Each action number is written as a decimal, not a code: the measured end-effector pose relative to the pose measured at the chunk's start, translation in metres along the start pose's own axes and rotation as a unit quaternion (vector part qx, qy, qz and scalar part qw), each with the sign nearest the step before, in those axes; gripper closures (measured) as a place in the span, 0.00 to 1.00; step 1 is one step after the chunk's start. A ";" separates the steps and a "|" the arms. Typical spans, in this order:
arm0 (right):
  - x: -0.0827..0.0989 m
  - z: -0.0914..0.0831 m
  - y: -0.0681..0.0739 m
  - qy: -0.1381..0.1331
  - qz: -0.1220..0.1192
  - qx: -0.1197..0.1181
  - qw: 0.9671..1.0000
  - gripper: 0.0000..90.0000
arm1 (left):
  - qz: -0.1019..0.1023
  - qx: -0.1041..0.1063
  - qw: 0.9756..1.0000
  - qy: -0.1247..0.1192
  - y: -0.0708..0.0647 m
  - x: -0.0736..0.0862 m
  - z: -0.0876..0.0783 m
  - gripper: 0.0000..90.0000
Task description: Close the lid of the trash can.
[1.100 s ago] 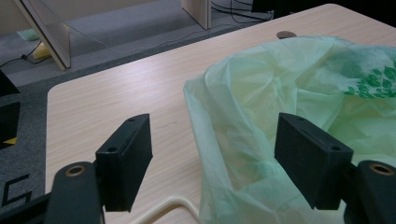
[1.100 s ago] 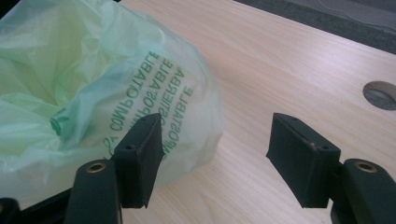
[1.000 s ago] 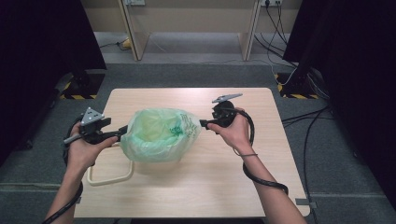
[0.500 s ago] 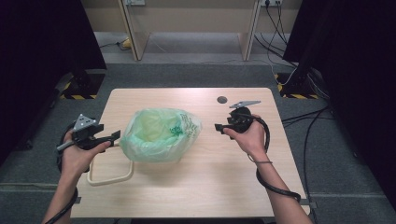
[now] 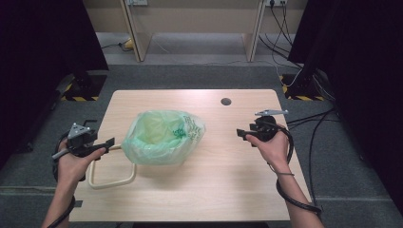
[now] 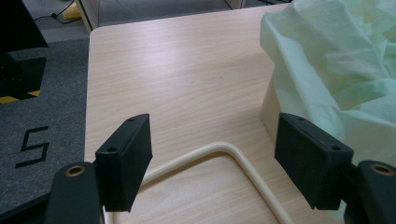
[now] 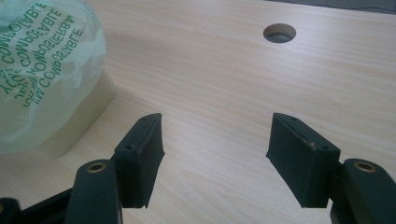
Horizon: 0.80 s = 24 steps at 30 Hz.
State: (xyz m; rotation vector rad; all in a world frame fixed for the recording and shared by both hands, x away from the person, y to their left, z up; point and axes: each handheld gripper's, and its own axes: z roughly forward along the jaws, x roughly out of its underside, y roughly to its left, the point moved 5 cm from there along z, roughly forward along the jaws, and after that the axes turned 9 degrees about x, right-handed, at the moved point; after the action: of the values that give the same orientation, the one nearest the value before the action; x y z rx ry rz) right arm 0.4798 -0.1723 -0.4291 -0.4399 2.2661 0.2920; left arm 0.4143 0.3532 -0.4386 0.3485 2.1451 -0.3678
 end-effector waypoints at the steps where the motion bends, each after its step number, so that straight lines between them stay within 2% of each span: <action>1: 0.000 -0.001 -0.001 -0.001 0.002 0.000 1.000 0.39 | -0.001 0.000 1.000 0.000 0.000 0.001 0.000 0.29; 6: 0.003 -0.006 -0.003 -0.005 0.004 -0.001 1.000 0.39 | 0.001 -0.010 1.000 0.012 0.004 0.009 0.003 0.29; 11: 0.011 -0.009 -0.012 -0.006 0.009 0.004 1.000 0.39 | -0.012 -0.018 1.000 0.019 0.012 0.018 0.005 0.29; 15: 0.016 -0.010 -0.019 -0.009 0.015 0.007 1.000 0.40 | -0.015 -0.025 0.999 0.031 0.018 0.025 0.006 0.30; 20: 0.022 -0.010 -0.019 -0.013 0.021 0.009 1.000 0.40 | -0.024 -0.041 0.998 0.050 0.029 0.038 0.009 0.32; 22: 0.024 -0.011 -0.018 -0.016 0.021 0.010 1.000 0.40 | -0.021 -0.049 0.997 0.062 0.033 0.044 0.010 0.33; 24: 0.026 -0.012 -0.018 -0.022 0.024 0.011 0.999 0.40 | -0.027 -0.049 0.996 0.068 0.037 0.050 0.011 0.33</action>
State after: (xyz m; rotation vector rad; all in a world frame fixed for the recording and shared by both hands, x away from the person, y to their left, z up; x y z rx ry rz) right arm 0.4631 -0.1983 -0.4421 -0.3639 2.2367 0.2985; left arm 0.4084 0.3884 -0.4908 0.2669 2.2994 -0.2748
